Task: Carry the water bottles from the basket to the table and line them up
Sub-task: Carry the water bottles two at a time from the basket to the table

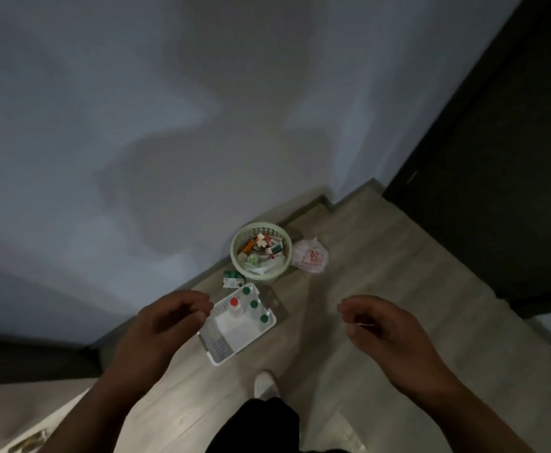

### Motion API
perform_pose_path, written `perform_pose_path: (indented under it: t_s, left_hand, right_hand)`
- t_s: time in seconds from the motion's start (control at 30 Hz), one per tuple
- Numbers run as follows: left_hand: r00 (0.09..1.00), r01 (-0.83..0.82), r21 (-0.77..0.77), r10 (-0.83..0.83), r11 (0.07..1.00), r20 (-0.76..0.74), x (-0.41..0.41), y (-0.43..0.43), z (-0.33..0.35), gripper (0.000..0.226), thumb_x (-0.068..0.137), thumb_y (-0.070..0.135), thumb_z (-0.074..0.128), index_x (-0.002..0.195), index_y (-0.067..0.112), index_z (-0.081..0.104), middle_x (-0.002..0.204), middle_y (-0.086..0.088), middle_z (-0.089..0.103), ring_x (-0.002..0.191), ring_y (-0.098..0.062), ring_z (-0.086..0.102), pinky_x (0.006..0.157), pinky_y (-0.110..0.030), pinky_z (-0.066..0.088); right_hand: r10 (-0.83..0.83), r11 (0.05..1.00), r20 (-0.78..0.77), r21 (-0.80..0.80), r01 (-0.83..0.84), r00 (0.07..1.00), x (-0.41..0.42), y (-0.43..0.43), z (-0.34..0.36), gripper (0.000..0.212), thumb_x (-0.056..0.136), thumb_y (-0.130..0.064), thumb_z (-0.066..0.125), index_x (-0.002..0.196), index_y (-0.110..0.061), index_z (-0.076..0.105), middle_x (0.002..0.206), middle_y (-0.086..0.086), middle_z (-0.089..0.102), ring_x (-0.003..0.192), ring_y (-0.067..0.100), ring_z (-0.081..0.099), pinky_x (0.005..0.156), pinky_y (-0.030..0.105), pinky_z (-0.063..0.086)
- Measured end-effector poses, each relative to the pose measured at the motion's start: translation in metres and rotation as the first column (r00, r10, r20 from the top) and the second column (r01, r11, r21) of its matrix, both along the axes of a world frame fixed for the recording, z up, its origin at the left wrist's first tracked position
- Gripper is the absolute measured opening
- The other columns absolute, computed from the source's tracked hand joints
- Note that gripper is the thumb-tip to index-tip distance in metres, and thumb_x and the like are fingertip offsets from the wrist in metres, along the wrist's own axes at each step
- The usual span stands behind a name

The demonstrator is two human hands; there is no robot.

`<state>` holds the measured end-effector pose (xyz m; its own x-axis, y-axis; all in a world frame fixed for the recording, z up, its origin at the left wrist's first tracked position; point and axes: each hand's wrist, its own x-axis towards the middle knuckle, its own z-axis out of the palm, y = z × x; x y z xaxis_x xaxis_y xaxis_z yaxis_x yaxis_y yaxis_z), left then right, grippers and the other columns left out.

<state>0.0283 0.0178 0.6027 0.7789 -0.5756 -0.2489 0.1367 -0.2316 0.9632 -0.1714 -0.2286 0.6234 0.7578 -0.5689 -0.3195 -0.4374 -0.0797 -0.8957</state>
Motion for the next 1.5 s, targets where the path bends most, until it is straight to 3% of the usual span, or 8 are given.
perform_pose_path:
  t_s: [0.17, 0.4, 0.73, 0.9, 1.03, 1.17, 1.33, 1.5]
  left_hand:
    - [0.999, -0.038, 0.000, 0.038, 0.999, 0.001, 0.021, -0.028, 0.004, 0.036, 0.063, 0.044, 0.067, 0.091, 0.023, 0.075, 0.100, -0.004, 0.074, 0.095, -0.019, 0.070, 0.093, -0.048, 0.053]
    - [0.957, -0.288, 0.000, 0.288, 0.958, -0.036, 0.023, -0.038, -0.002, 0.032, 0.064, 0.036, 0.072, 0.093, 0.024, 0.075, 0.096, -0.006, 0.076, 0.097, -0.024, 0.070, 0.093, -0.048, 0.054]
    - [0.719, -0.687, 0.076, 0.691, 0.723, -0.071, -0.025, -0.105, -0.004, 0.051, 0.058, 0.042, 0.070, 0.099, 0.013, 0.072, 0.097, -0.008, 0.076, 0.097, -0.024, 0.070, 0.093, -0.050, 0.052]
    - [0.666, -0.724, 0.114, 0.733, 0.680, -0.142, -0.051, -0.160, -0.027, 0.043, 0.061, 0.038, 0.072, 0.097, 0.015, 0.073, 0.096, -0.010, 0.076, 0.097, -0.029, 0.070, 0.089, -0.049, 0.054]
    - [0.625, -0.753, 0.123, 0.761, 0.647, -0.175, -0.066, -0.180, -0.051, 0.040, 0.067, 0.029, 0.071, 0.102, 0.010, 0.070, 0.096, -0.009, 0.076, 0.098, -0.028, 0.070, 0.083, -0.036, 0.058]
    - [0.552, -0.801, 0.143, 0.810, 0.581, -0.198, -0.082, -0.181, -0.072, 0.058, 0.054, 0.044, 0.070, 0.102, 0.010, 0.070, 0.096, -0.008, 0.077, 0.095, -0.023, 0.072, 0.088, -0.046, 0.055]
    - [0.456, -0.848, 0.171, 0.855, 0.501, -0.245, -0.090, -0.162, -0.119, 0.052, 0.052, 0.043, 0.071, 0.095, 0.014, 0.074, 0.094, -0.008, 0.077, 0.093, -0.021, 0.072, 0.090, -0.048, 0.051]
    - [0.413, -0.862, 0.197, 0.872, 0.467, -0.262, -0.095, -0.143, -0.210, 0.027, 0.069, 0.012, 0.073, 0.096, 0.009, 0.073, 0.092, -0.008, 0.077, 0.095, -0.024, 0.070, 0.092, -0.051, 0.051]
  right_hand:
    - [0.067, 0.998, -0.055, 0.004, -0.067, 0.996, 0.044, -0.040, 0.004, 0.030, 0.084, 0.003, 0.067, 0.099, -0.022, 0.071, 0.095, -0.005, 0.073, 0.090, 0.002, 0.067, 0.079, 0.014, 0.053]
    - [0.255, 0.967, -0.042, -0.011, -0.255, 0.966, 0.103, -0.098, -0.005, 0.032, 0.085, 0.005, 0.066, 0.094, -0.026, 0.069, 0.096, -0.002, 0.071, 0.083, -0.001, 0.066, 0.075, 0.015, 0.053]
    - [0.610, 0.784, 0.014, 0.135, -0.606, 0.792, 0.188, -0.183, -0.035, 0.030, 0.074, -0.016, 0.069, 0.104, -0.018, 0.070, 0.096, -0.003, 0.073, 0.090, 0.009, 0.066, 0.078, 0.023, 0.052]
    - [0.667, 0.733, -0.010, 0.188, -0.653, 0.745, 0.191, -0.228, -0.057, 0.023, 0.079, -0.009, 0.071, 0.095, -0.025, 0.070, 0.089, -0.006, 0.073, 0.086, 0.004, 0.066, 0.075, 0.017, 0.050]
    - [0.725, 0.687, -0.108, 0.193, -0.701, 0.680, 0.188, -0.244, -0.081, 0.028, 0.083, 0.002, 0.069, 0.094, -0.024, 0.068, 0.092, -0.002, 0.072, 0.086, 0.008, 0.066, 0.078, 0.023, 0.051]
    - [0.803, 0.596, -0.175, 0.203, -0.777, 0.570, 0.191, -0.226, -0.109, 0.026, 0.080, -0.010, 0.071, 0.093, -0.032, 0.067, 0.097, -0.007, 0.072, 0.091, 0.001, 0.066, 0.083, 0.022, 0.053]
    - [0.848, 0.505, -0.276, 0.159, -0.848, 0.453, 0.210, -0.188, -0.163, 0.027, 0.079, -0.023, 0.067, 0.094, -0.045, 0.062, 0.104, -0.014, 0.068, 0.100, -0.001, 0.062, 0.092, 0.031, 0.055]
    - [0.854, 0.472, -0.319, 0.144, -0.870, 0.411, 0.210, -0.160, -0.247, 0.026, 0.082, -0.023, 0.065, 0.097, -0.044, 0.061, 0.107, -0.015, 0.067, 0.105, 0.000, 0.061, 0.093, 0.029, 0.054]
